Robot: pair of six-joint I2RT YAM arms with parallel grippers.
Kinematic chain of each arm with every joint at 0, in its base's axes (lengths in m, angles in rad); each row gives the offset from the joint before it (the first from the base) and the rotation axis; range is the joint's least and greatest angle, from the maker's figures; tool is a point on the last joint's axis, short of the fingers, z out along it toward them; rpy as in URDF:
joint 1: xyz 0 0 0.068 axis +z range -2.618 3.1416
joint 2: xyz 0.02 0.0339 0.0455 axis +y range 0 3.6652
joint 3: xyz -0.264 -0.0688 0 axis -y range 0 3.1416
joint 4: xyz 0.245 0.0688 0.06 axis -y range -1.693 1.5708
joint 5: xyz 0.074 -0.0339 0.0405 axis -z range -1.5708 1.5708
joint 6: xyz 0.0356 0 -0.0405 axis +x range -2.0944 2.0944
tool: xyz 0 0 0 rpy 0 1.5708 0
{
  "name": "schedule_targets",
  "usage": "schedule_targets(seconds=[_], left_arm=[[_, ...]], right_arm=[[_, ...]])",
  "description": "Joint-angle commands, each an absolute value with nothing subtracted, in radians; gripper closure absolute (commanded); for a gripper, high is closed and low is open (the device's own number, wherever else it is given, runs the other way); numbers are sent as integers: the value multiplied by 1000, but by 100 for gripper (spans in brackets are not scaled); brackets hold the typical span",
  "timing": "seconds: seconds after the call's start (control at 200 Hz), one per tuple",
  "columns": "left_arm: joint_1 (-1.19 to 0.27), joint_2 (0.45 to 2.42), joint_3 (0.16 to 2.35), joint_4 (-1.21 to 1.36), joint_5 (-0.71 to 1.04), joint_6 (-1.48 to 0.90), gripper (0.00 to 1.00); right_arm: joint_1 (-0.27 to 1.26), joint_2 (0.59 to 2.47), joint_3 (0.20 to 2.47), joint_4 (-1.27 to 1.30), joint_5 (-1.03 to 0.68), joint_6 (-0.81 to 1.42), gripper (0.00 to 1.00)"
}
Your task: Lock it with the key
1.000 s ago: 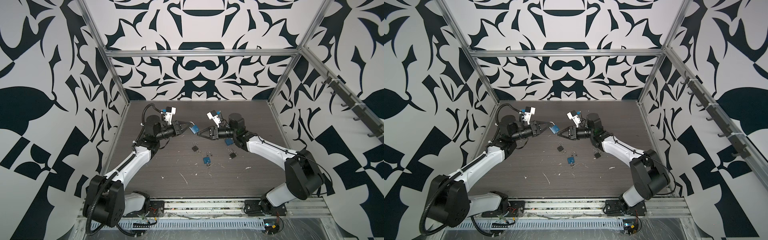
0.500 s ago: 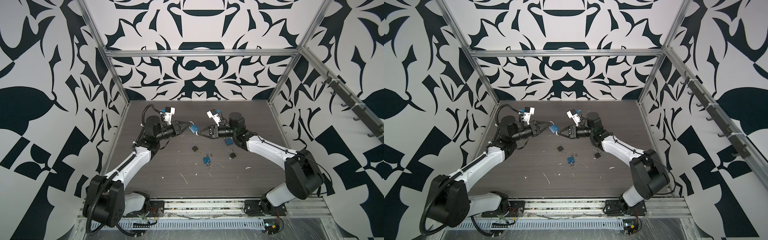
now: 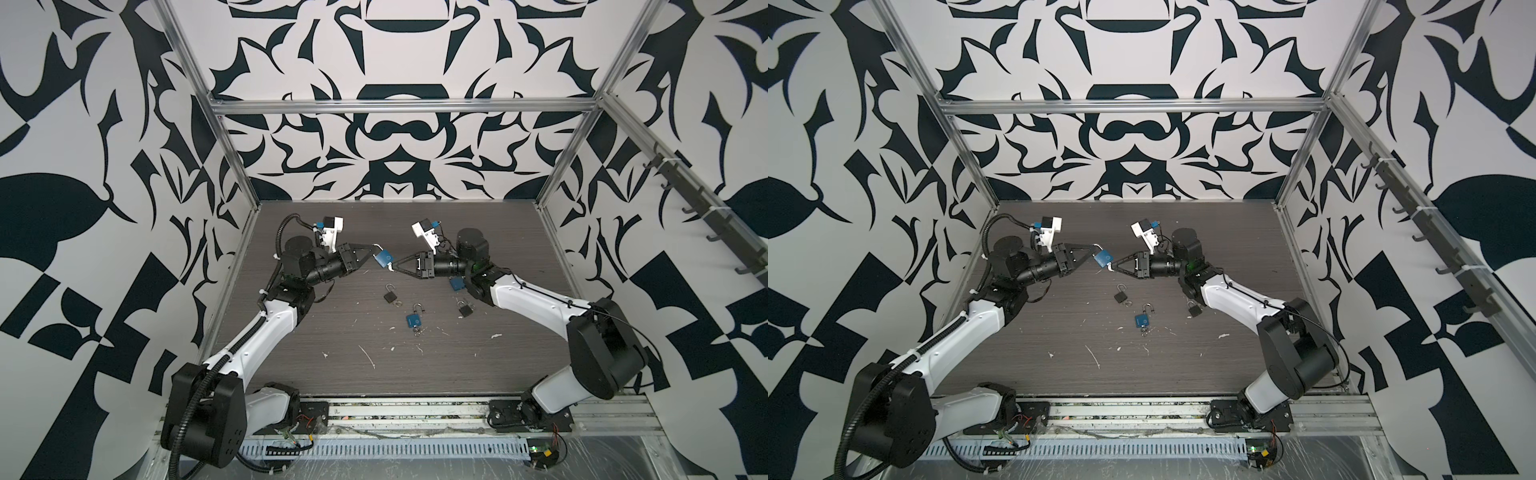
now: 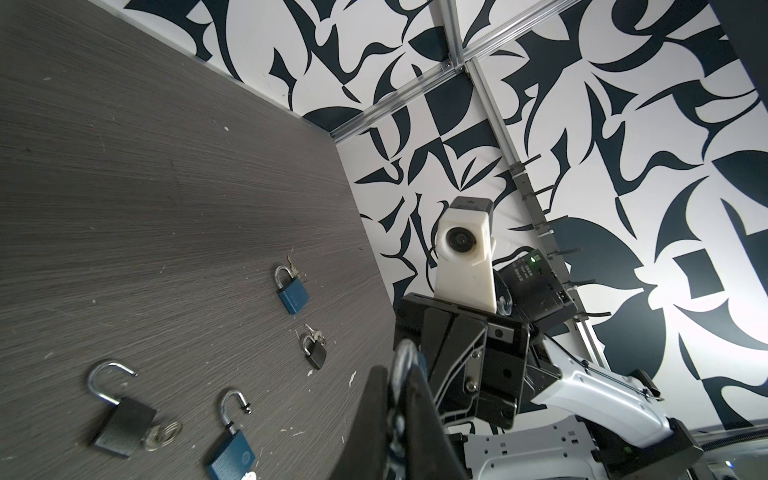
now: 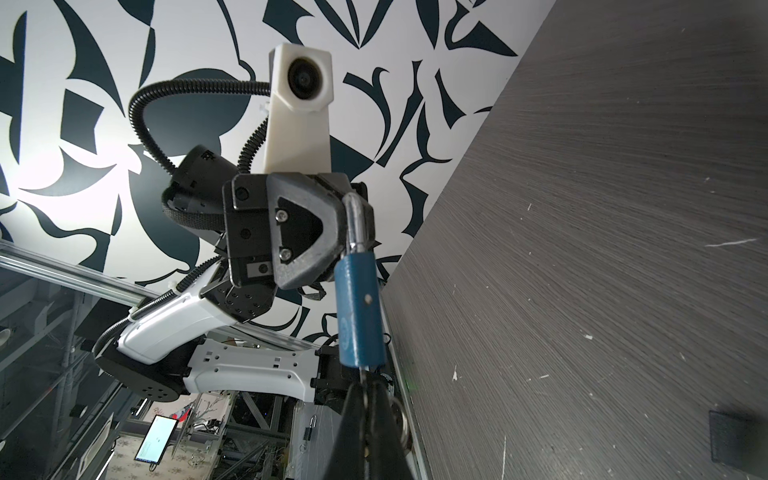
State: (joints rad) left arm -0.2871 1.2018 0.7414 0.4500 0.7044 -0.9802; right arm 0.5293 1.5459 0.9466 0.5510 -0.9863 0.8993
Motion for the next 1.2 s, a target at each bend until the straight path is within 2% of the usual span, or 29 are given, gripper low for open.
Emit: schedule_targets(seconds=[0.0, 0.355, 0.575, 0.845, 1.195], left_arm=[[-229, 1151, 739, 527, 621, -993, 100], [-197, 1127, 735, 522, 633, -999, 100], [-188, 1162, 751, 462, 681, -968, 100], [-244, 1353, 769, 449, 742, -936, 100], [-391, 1685, 1006, 340, 779, -840, 100]], right_arm=[[521, 1537, 925, 538, -1017, 908, 100], [520, 1529, 917, 527, -1020, 901, 100], [489, 1494, 895, 419, -981, 818, 100], [323, 1443, 831, 321, -925, 736, 100], [166, 1434, 803, 285, -883, 685, 100]])
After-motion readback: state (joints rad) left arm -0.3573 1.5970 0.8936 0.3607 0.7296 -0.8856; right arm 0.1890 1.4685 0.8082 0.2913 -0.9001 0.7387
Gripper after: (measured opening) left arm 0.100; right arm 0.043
